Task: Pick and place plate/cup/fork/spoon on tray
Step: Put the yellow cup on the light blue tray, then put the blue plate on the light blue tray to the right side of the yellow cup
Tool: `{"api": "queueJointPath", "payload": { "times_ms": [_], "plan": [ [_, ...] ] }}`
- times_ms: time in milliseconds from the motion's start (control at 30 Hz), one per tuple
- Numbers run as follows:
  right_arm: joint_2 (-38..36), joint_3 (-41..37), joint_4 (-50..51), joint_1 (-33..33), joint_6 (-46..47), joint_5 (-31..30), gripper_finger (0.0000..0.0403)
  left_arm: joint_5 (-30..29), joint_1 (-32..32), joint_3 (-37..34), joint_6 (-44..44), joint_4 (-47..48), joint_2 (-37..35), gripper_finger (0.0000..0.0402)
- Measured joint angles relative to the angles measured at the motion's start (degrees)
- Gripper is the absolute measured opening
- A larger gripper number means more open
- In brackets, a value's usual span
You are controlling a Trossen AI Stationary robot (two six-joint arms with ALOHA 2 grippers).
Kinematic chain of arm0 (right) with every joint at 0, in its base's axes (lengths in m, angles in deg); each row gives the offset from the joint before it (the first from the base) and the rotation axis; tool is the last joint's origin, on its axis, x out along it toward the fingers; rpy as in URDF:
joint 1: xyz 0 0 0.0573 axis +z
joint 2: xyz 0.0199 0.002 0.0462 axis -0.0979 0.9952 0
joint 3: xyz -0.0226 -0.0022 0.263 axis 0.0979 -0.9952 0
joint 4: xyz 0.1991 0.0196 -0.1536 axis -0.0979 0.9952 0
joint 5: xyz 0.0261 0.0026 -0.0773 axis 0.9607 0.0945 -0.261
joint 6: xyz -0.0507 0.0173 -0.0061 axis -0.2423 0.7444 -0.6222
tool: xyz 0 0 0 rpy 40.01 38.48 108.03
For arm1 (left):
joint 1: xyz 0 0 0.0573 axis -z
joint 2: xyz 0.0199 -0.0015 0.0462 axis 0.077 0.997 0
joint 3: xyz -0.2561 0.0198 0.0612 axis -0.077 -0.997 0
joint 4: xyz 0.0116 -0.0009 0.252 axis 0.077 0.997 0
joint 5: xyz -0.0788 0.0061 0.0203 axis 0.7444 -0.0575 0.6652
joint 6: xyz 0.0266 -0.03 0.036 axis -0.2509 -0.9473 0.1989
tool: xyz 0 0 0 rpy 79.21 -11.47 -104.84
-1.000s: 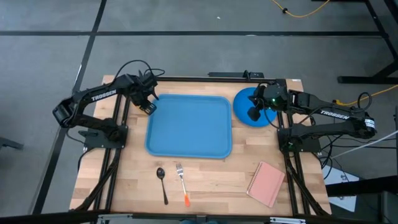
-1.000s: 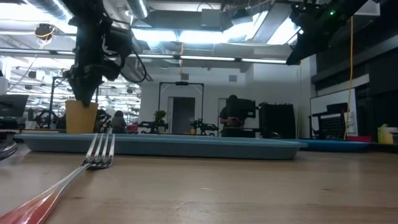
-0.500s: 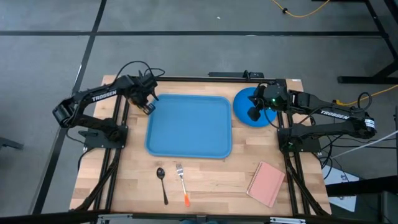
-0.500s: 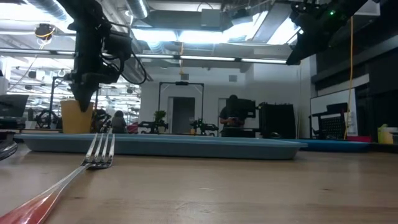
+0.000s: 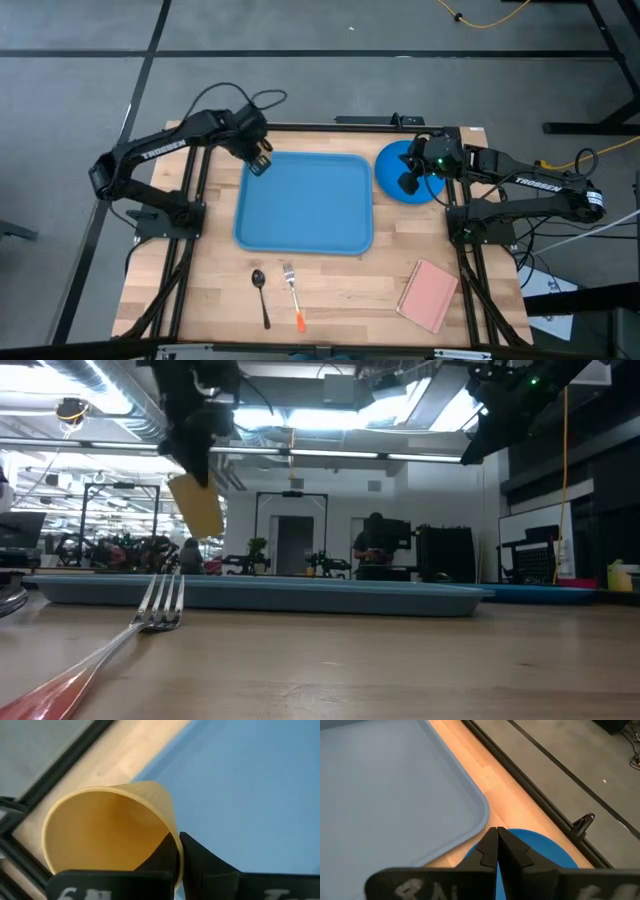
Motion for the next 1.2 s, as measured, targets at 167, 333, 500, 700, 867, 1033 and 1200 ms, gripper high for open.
{"api": "queueJointPath", "payload": {
  "times_ms": [167, 333, 500, 700, 867, 1033, 1200],
  "plan": [
    [0.0, 0.0, 0.0, 0.0, 0.0, 0.0, 0.0010, -1.4, 3.8, -0.7, 0.0, 0.0, 7.1, 0.0002],
    [0.0, 0.0, 0.0, 0.0, 0.0, 0.0, 0.0010, -2.3, 5.7, -0.7, 0.0, 0.0, 12.6, 0.0001],
    [0.0, 0.0, 0.0, 0.0, 0.0, 0.0, 0.0010, -1.3, 6.7, -0.6, 0.2, 0.0, 16.5, 0.0001],
    [0.0, 0.0, 0.0, 0.0, 0.0, 0.4, 0.0010, -1.3, 6.8, -0.7, 0.1, 0.2, 17.0, 0.0033],
    [0.0, 0.0, 0.0, 0.0, 0.0, 0.5, 0.0010, -2.1, 6.6, 0.8, 0.2, 2.4, 16.7, 0.0060],
    [0.0, 0.0, 0.1, 0.0, 0.3, 0.5, 0.0010, -5.8, 6.6, 6.5, 0.2, 6.9, 16.7, 0.0068],
    [0.0, 0.0, 2.1, 0.0, 2.8, 0.6, 0.0010, -6.5, 7.0, 15.0, 0.0, 13.6, 16.7, 0.0069]
  ]
}}
